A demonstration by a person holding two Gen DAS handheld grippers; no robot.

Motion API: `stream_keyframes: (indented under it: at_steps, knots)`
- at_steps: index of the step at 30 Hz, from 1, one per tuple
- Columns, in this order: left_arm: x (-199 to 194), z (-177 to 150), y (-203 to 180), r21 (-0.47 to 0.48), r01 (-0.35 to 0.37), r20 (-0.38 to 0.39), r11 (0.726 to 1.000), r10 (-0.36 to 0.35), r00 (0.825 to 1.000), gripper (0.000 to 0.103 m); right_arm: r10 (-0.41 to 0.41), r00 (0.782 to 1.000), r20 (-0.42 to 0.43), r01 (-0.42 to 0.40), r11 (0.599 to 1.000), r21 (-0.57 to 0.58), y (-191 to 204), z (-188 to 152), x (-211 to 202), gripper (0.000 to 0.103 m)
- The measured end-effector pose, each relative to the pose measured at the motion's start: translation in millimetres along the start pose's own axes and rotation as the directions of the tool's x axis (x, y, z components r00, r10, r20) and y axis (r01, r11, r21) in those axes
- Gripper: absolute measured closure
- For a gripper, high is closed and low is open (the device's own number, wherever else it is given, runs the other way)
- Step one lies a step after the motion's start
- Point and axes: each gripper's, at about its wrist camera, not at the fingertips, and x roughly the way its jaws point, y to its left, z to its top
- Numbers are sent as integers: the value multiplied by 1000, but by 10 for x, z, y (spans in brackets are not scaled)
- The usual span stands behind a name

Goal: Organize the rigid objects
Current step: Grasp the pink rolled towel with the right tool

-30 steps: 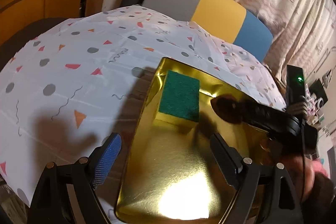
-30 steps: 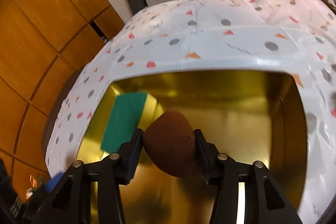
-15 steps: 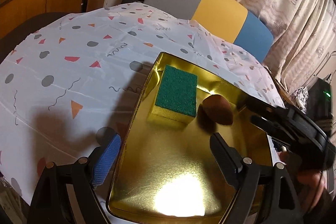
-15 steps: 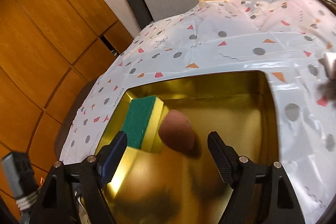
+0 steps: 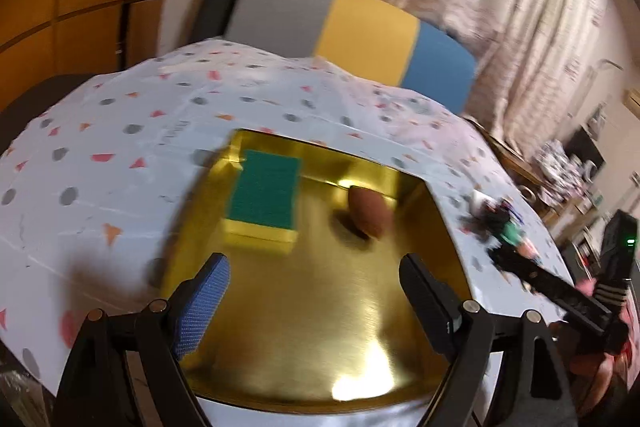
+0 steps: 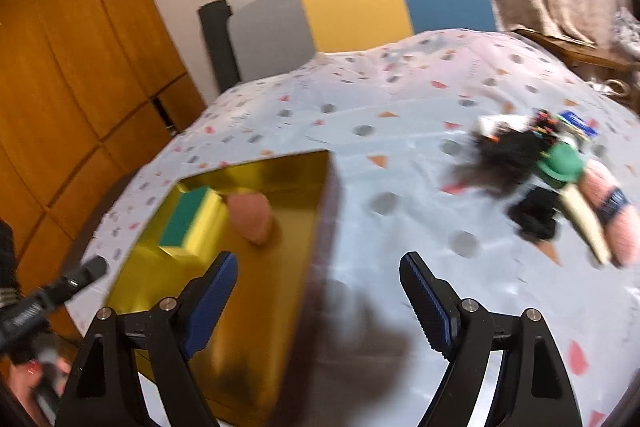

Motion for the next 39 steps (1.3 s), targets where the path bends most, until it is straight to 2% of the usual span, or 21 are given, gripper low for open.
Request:
stream_keyframes:
  at_steps: [5, 13, 18, 21, 30, 35, 39]
  knots:
    - [89, -179, -415, 86, 120, -77, 989, -114, 991, 15, -81, 996, -47, 83, 996, 33, -420, -251, -55, 19]
    - [122, -440, -979, 188, 226, -155, 956, -199, 968, 15, -174, 983, -55, 179, 977, 116, -1059, -521, -249, 19]
    - [124, -530, -1195, 219, 246, -179, 944, -209, 961, 15, -251, 968, -19, 251, 957, 146, -1394, -520, -394, 19]
    - [139, -547, -1292, 230, 249, -185, 941, -209, 960, 15, -312, 950, -9, 309, 938, 159, -1653, -468, -446, 19]
    - [276, -511, -1373, 180, 209, -209, 961, -170, 963, 15, -427, 903, 41, 415, 893, 173, -2254, -7, -589, 19]
    - [303, -493, -1506, 198, 211, -215, 957, -168, 962, 15, -452, 891, 47, 439, 883, 165, -2449, 172, -518, 19]
    - [331, -491, -1652, 224, 221, -227, 949, -169, 959, 15, -426, 903, 52, 415, 897, 153, -2525, 238, -354, 21]
